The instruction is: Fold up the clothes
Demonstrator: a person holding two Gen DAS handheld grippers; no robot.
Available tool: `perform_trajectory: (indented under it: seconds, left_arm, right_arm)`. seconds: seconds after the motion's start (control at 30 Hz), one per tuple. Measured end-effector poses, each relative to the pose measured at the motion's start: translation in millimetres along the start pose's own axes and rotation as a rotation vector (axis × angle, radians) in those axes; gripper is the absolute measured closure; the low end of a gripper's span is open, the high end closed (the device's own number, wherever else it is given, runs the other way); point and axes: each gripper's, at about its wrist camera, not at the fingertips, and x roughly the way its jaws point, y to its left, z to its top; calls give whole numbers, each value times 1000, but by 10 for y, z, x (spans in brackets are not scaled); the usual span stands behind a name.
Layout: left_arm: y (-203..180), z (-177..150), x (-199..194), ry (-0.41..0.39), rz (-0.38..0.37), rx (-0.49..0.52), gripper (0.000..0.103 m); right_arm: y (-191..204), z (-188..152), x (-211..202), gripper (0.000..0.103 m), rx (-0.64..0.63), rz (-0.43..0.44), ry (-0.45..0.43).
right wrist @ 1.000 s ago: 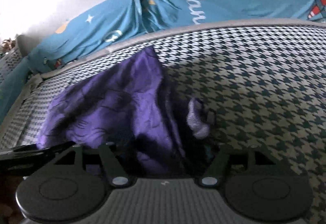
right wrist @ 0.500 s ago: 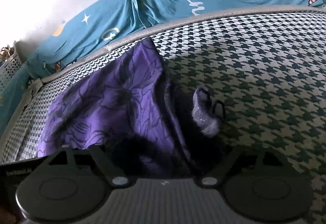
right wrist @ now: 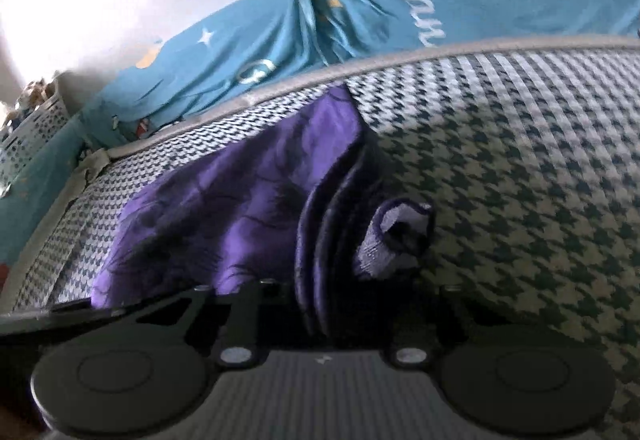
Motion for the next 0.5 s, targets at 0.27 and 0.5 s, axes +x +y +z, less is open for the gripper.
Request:
perform_trajectory:
  seconds: [0.27, 0.5]
  left_arm:
    - [45, 42, -171, -49, -15, -21, 58]
    - [79, 92, -230, -47, 3, -40, 58]
  right_arm:
    - [149, 54, -130, 80, -23, 7, -61]
    - [219, 68, -164, 81, -16, 22, -69]
